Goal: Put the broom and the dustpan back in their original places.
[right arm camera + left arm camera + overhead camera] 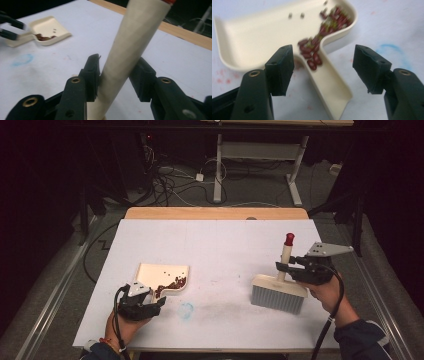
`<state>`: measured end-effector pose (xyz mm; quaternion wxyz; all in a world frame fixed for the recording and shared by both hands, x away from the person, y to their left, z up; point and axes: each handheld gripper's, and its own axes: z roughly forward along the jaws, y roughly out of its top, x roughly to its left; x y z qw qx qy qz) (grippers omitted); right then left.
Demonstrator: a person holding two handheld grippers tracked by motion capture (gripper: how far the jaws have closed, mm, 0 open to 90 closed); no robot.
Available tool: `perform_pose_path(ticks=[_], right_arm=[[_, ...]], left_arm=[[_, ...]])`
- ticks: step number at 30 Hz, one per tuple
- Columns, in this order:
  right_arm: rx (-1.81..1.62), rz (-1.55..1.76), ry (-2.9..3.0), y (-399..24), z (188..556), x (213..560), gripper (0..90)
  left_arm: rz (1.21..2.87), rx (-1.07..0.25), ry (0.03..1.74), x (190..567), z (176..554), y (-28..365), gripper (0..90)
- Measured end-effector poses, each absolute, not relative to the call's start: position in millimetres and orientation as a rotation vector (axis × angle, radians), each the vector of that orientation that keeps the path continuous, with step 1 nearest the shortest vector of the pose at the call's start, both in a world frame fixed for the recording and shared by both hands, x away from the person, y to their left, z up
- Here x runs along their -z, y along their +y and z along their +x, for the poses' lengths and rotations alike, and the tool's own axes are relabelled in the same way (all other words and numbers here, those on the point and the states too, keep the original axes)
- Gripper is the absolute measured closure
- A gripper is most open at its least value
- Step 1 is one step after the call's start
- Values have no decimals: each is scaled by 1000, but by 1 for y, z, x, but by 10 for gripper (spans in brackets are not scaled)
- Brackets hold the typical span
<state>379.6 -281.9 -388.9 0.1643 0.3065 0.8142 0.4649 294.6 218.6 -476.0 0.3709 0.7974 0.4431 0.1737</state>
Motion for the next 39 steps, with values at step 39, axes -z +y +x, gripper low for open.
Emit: perform_pose_path(ticks=[39], right_arm=[[-1149,1115,2043,-242,448,427,290]], left_arm=[[2075,-548,862,477,292,221,165]])
